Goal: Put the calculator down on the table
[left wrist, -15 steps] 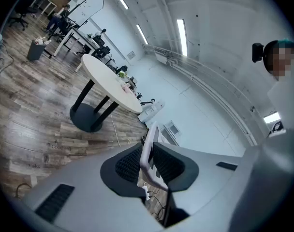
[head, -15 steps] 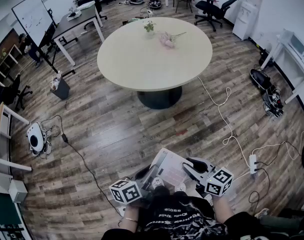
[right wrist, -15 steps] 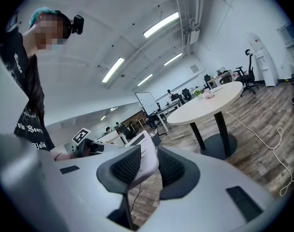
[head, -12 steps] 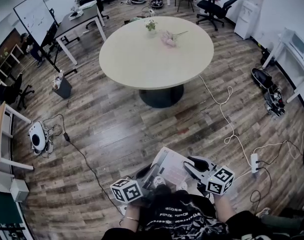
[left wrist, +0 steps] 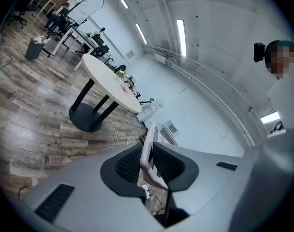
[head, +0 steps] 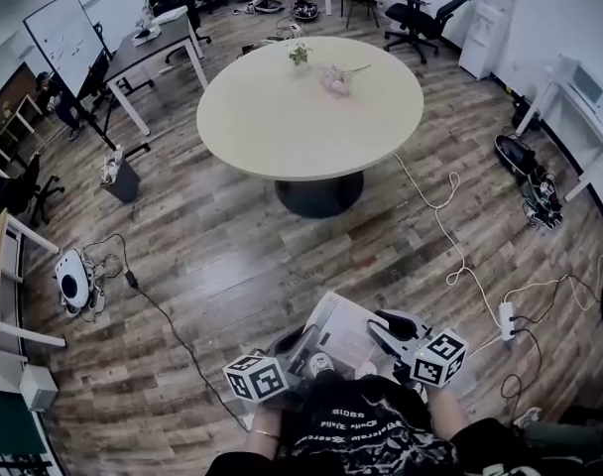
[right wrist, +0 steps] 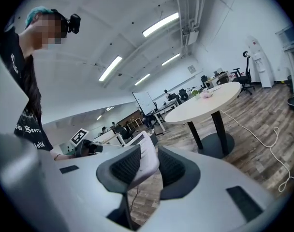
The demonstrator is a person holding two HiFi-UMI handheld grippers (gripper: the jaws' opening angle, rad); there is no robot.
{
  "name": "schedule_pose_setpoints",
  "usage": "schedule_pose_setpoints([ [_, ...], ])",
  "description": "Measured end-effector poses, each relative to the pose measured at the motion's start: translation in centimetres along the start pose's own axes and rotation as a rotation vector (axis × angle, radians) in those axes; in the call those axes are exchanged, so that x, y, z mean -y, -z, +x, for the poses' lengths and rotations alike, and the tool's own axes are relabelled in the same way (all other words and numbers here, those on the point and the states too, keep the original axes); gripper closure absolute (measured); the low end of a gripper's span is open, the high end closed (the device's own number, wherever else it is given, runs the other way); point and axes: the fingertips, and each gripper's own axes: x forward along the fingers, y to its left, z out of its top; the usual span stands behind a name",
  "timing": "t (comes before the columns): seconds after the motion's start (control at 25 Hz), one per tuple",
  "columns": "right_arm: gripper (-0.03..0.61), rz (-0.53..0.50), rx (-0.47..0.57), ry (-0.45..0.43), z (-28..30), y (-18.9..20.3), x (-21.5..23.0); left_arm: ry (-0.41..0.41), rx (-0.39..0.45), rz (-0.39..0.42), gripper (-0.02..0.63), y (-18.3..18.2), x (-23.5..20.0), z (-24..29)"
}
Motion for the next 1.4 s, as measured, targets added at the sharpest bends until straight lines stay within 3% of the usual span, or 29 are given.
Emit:
schedule_pose_setpoints([
  [0.36,0.46,0.024,0.013,0.072,3.0,1.0,-0.1,0.005,-0.063,0.027,0.529,-1.7,-3.1,-0.2],
  [0.6,0.46,0.032,-0.008,0.075,4.6,0.2,2.6,-0.022,-0.076,0.016,0.525,-2.9,-4.7,2.4],
  [1.16,0.46,-0.022,-0.097,-0.053,12.1,-9.7,13.7,-0.139,0.029,-0.023,0.52,-12.7,-7.2,13.3],
  [1.4,0.459,-0.064,-0.116,-0.087,13.4,-14.1,19.8,-0.136,0.069,-0.03,0.518,-16.0,-7.1,19.7],
])
